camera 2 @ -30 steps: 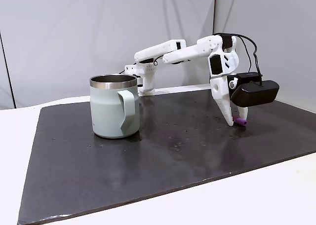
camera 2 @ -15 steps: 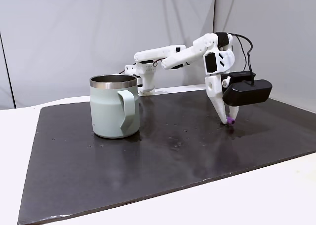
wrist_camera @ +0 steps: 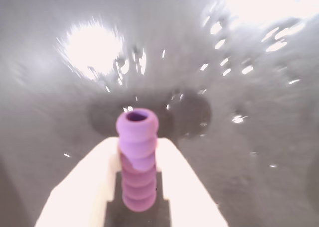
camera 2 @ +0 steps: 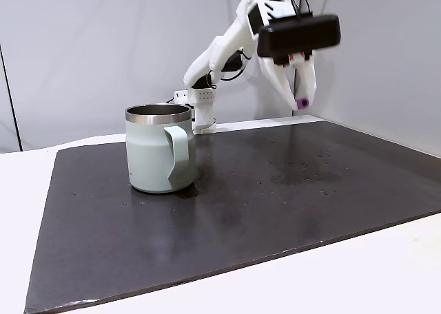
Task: Grasp a pengrip and put it in the cup.
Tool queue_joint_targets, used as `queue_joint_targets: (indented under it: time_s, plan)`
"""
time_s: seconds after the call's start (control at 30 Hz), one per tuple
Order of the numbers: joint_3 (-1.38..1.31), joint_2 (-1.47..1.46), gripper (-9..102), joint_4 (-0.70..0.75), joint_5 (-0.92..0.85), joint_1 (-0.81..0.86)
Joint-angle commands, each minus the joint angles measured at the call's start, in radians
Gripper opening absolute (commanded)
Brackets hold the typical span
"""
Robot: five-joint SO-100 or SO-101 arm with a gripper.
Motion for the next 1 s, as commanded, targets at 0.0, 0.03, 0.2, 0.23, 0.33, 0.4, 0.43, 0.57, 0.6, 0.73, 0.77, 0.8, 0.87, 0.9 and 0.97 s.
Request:
queue_joint_targets:
  time_s: [0.0,0.03,0.2,0.23,0.33,0.4,0.43,0.57,0.6,0.73,0.77,0.8,0.87,0.9,0.97]
  plan:
    - [0.037,0.215,0,0.005,0.005,0.051]
    - [0.058,0.252,0,0.005,-0.002,0.064]
    - [0.169,0.423,0,0.012,-0.057,0.137]
    - [0.190,0.457,0,0.015,-0.074,0.156]
    - [0.272,0.555,0,0.020,-0.126,0.216]
    - [0.331,0.615,0,0.020,-0.163,0.261]
    - [0.360,0.641,0,0.021,-0.181,0.282]
    - [0.488,0.727,0,0.023,-0.264,0.376]
    - [0.509,0.735,0,0.023,-0.284,0.400]
    - [0.554,0.726,0,0.021,-0.374,0.502]
    - [0.557,0.716,0,0.021,-0.396,0.522]
    - [0.557,0.703,0,0.021,-0.414,0.540]
    - [0.557,0.672,0,0.020,-0.442,0.568]
    - [0.557,0.653,0,0.018,-0.456,0.580]
    - [0.557,0.618,0,0.018,-0.474,0.592]
